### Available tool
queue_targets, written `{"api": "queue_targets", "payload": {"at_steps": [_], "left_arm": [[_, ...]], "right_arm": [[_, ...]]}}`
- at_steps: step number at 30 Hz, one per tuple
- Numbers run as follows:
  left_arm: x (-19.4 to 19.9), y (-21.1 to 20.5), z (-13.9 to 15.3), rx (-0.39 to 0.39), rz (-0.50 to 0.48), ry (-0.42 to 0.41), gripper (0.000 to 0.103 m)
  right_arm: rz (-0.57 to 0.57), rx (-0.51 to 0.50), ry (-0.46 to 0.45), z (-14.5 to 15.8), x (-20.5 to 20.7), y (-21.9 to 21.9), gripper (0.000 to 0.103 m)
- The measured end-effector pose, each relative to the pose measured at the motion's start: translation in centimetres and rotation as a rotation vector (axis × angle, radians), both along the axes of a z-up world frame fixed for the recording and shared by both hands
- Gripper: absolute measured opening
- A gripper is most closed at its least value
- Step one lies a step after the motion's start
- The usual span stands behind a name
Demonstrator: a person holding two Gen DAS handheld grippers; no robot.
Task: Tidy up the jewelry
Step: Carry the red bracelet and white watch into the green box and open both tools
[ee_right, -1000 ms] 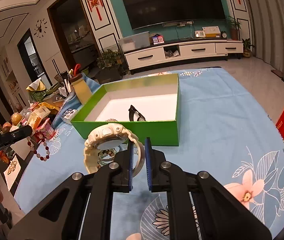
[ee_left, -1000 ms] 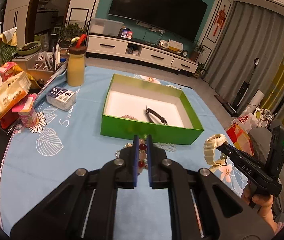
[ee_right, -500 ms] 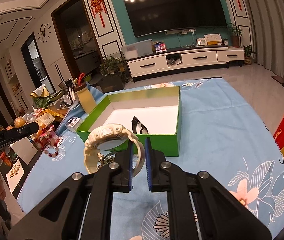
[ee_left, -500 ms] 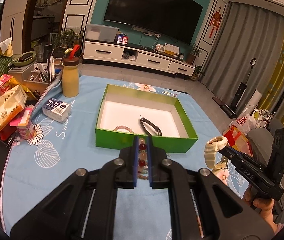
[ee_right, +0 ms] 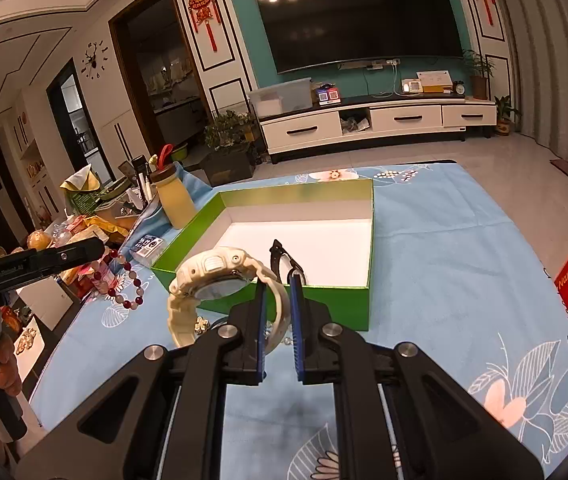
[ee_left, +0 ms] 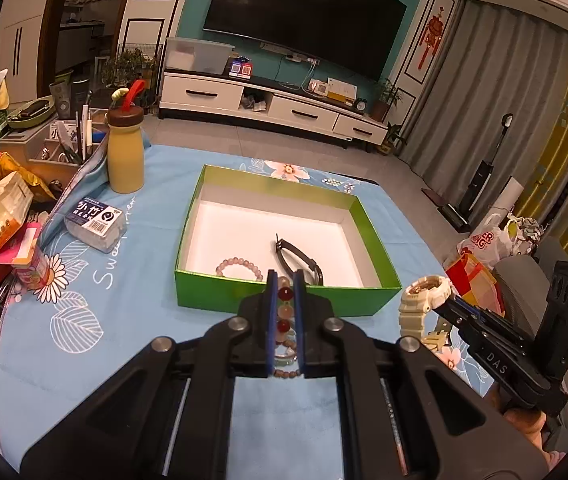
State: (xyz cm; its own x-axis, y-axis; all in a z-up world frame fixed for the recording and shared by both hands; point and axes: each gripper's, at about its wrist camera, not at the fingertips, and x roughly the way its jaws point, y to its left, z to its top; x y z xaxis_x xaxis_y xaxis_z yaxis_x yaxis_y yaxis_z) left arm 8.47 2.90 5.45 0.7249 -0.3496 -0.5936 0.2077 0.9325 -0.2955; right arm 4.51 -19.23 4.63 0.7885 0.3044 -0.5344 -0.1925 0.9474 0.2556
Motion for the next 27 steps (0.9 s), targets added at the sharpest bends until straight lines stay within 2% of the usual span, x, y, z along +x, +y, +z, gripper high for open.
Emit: {"api": "queue_targets", "payload": {"at_steps": [19, 27], "left_arm": [[6.1, -0.9, 0.8, 0.039, 0.017, -0.03, 0.007], [9.4, -1.4, 0.3, 0.036, 0.035, -0.015, 0.007]], "right_arm": [[-0.004, 0.024, -0.04, 1.2, 5.7, 0.4, 0.011], [-0.002, 0.038, -0.022, 0.7, 8.7, 0.7, 0.011]]}}
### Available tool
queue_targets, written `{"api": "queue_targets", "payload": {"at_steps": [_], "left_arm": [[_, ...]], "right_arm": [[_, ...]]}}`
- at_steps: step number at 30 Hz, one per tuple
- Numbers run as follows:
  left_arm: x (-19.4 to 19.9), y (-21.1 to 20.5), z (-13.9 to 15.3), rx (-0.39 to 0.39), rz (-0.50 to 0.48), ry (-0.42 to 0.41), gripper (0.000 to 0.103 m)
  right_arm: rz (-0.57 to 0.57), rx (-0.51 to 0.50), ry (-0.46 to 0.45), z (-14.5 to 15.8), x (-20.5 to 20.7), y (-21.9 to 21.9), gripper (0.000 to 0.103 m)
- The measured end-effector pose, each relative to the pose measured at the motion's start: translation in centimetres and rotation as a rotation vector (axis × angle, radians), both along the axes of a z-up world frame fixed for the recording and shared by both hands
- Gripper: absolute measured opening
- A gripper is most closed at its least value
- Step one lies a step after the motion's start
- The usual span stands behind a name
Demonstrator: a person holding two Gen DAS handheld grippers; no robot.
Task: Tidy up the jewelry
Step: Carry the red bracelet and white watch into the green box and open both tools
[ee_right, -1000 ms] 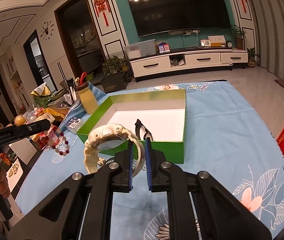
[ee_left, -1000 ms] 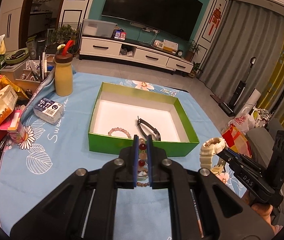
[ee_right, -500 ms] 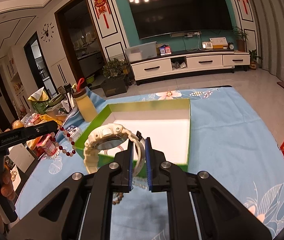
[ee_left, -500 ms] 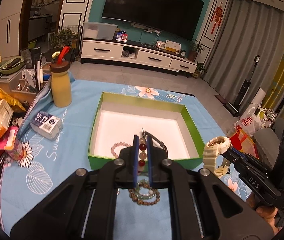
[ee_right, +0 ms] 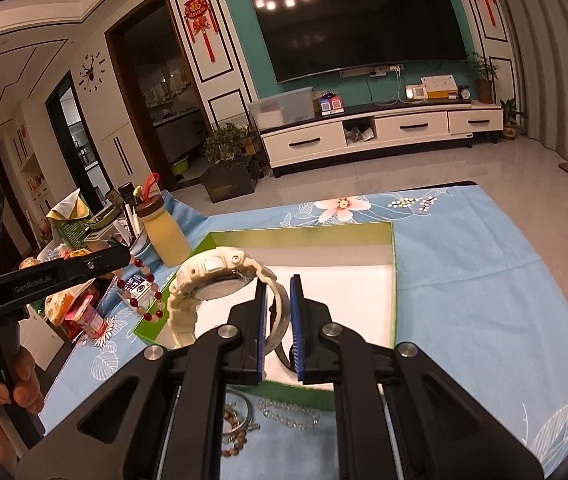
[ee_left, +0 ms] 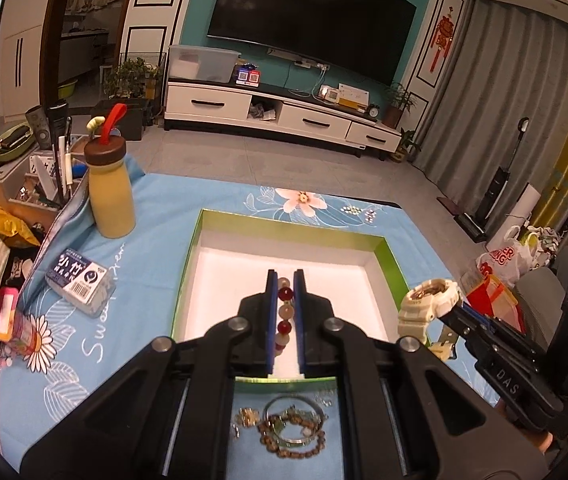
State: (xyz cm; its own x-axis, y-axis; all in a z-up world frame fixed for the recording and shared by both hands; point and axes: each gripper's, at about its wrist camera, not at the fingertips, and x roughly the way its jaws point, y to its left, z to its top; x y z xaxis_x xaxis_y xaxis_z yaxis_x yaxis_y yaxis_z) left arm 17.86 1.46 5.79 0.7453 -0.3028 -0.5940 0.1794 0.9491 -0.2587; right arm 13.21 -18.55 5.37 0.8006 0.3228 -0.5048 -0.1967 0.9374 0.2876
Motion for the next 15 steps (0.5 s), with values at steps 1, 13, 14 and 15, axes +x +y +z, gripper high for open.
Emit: {"api": "queue_targets", "payload": {"at_steps": [1, 13, 14, 15], "left_arm": [[0.4, -0.1, -0.1, 0.003, 0.001, 0.006, 0.007], [5.3, -0.5, -3.2, 0.03, 0.066, 0.1, 0.007], [5.6, -0.6, -3.3, 0.037, 0.069, 0.102, 0.007], [5.9, -0.7, -3.6, 0.044, 0.074, 0.106, 0.007]], "right_arm": [[0.001, 0.003, 0.004, -0.1, 0.2, 0.0, 0.011], [-0.02, -0.055, 0.088, -2.2, 5.5, 1.4, 0.013], [-0.023, -0.057, 0.105, -2.5, 6.0, 1.5, 0.013], [-0.023, -0.058, 0.12, -2.7, 6.4, 1.7, 0.014]]}}
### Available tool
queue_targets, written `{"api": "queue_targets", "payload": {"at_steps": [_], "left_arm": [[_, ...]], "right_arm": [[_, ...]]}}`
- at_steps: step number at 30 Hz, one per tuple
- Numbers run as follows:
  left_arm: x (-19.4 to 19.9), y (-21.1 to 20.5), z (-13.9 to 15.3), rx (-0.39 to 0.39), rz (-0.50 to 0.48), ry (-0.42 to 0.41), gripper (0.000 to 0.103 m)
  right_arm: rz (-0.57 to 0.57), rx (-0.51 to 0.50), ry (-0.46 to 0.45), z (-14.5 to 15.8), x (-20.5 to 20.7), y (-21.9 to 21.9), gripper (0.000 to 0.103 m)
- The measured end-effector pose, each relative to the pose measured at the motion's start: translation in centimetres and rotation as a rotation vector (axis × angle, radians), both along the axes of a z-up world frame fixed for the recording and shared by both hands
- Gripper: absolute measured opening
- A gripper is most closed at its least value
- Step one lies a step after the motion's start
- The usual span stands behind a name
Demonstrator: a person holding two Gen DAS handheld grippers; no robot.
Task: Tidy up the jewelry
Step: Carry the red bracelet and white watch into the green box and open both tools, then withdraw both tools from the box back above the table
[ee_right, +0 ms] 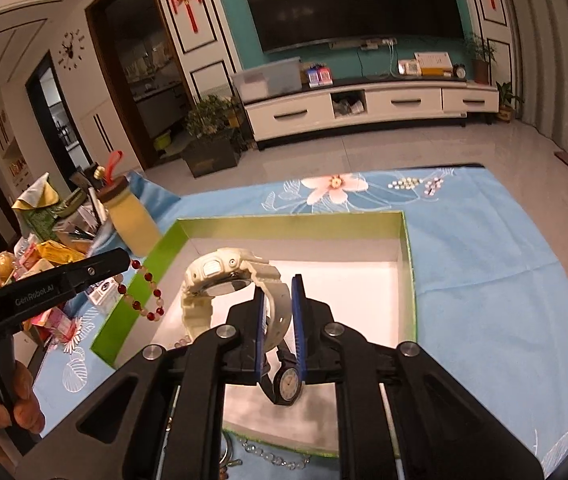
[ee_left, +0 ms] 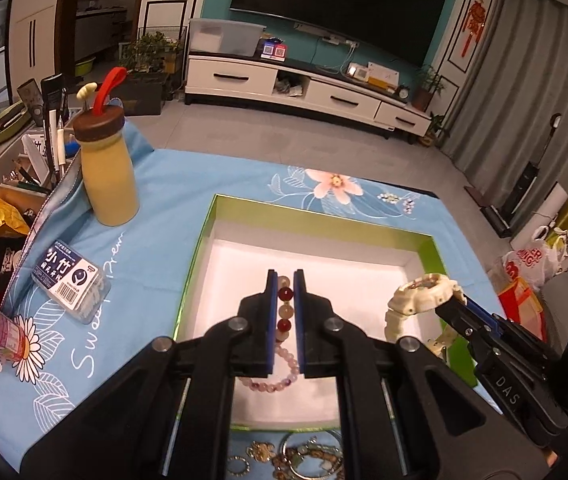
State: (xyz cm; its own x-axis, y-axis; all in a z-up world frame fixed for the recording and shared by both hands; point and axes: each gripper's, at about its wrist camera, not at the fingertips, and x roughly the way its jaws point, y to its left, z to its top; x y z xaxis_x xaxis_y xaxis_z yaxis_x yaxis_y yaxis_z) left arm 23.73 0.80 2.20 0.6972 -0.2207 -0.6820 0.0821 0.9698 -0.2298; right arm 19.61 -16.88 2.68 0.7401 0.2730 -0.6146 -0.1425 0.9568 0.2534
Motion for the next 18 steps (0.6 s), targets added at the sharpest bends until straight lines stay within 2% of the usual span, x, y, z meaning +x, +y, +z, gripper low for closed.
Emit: {"api": "queue_targets", "payload": {"at_steps": [4, 7, 11, 13, 14, 15, 16, 18], "left_arm": [[0.8, -0.1, -0.8, 0.017, 0.016, 0.017, 0.007], [1.3, 0.0, -1.3, 0.025, 0.039, 0.031, 0.008], [1.5, 0.3, -1.5, 0.028, 0.071, 0.048, 0.021], [1.1, 0.4, -1.1, 0.031, 0.082, 0.041, 0.045], [0.7, 0.4, -0.7, 0.036, 0.089, 0.03, 0.053], [0.3, 0.4, -0.5, 0.04, 0.094, 0.022, 0.067], [-0.3, 0.3, 0.0, 0.047, 0.097, 0.01, 0.076], [-1.5, 0.2, 0.8, 0.062, 0.097, -0.01, 0.084]], "right_arm": [[-0.006, -0.004, 0.038, -0.5, 1.0, 0.4, 0.022], [-0.011, 0.013, 0.055, -0.8, 1.3, 0.5, 0.023], [-0.008, 0.02, 0.039, 0.0, 1.3, 0.5, 0.025], [-0.004, 0.018, 0.019, 0.6, 0.8, 0.3, 0.027], [-0.002, 0.018, -0.001, 1.0, 0.2, 0.1, 0.028], [-0.001, 0.017, -0.015, 1.3, -0.4, -0.1, 0.032], [0.0, 0.02, -0.026, 1.5, -0.9, -0.3, 0.037], [0.006, 0.033, -0.042, 1.8, -2.2, -0.9, 0.04]]}}
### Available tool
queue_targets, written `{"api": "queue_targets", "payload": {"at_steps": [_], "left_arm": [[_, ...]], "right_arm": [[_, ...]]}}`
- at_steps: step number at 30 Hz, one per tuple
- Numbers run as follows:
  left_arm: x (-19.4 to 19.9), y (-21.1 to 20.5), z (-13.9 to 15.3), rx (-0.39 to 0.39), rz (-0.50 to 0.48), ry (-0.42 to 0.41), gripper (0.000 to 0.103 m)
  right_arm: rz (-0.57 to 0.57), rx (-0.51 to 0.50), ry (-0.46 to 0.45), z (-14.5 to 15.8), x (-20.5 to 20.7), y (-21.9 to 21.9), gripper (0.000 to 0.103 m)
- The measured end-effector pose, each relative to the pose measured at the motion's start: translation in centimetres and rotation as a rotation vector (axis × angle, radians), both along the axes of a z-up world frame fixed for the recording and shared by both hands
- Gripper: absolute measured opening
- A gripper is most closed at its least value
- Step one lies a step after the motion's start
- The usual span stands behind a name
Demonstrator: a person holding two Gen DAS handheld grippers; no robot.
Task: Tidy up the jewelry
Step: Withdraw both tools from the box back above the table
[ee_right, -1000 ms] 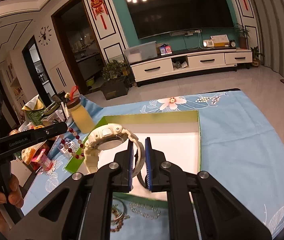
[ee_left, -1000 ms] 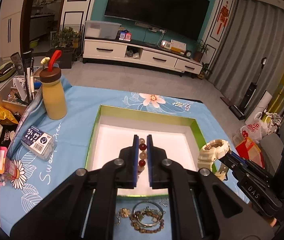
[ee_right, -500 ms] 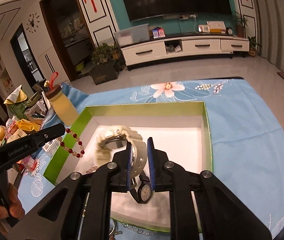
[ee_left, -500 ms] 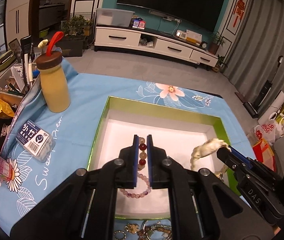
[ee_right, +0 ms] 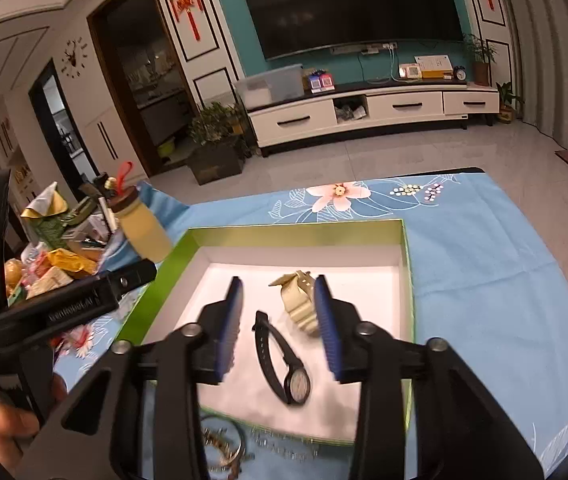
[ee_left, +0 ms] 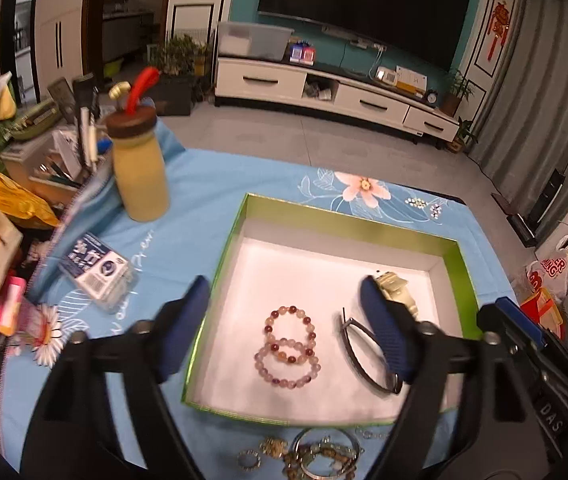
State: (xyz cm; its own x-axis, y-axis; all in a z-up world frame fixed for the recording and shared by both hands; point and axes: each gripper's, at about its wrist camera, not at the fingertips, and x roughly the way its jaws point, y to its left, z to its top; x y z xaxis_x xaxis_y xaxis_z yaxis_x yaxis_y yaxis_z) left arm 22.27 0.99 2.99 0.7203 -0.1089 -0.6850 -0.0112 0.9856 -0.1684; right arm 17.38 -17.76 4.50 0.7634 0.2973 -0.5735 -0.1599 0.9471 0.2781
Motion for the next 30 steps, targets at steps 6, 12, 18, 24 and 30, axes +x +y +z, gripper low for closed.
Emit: {"api": "queue_targets", "payload": {"at_steps": [6, 12, 18, 24, 30], "left_arm": [[-3.9, -0.7, 0.9, 0.041, -0.022, -0.007, 0.1], [-7.1, -1.7, -0.4, 0.035, -0.072, 0.052, 0.101], [-10.0, -2.0, -2.2, -0.006, -0.111, 0.099, 0.101], [-12.6, -1.6, -3.6, -0.023, -0.138, 0.139, 0.101], [-14.8, -1.3, -4.6, -0.024, -0.162, 0.165, 0.101]], "right_arm": [[0.006, 0.038, -0.028, 0.5, -4.0, -1.6, 0.052], [-0.002, 0.038, -0.025, 0.4, -7.0, -2.4, 0.058], [-0.014, 0.036, 0.001, -0.3, -9.5, -3.0, 0.064], [-0.012, 0.026, 0.042, -1.2, -11.4, -2.6, 0.068], [-0.003, 0.038, 0.088, -2.3, -13.1, -2.2, 0.072]]}}
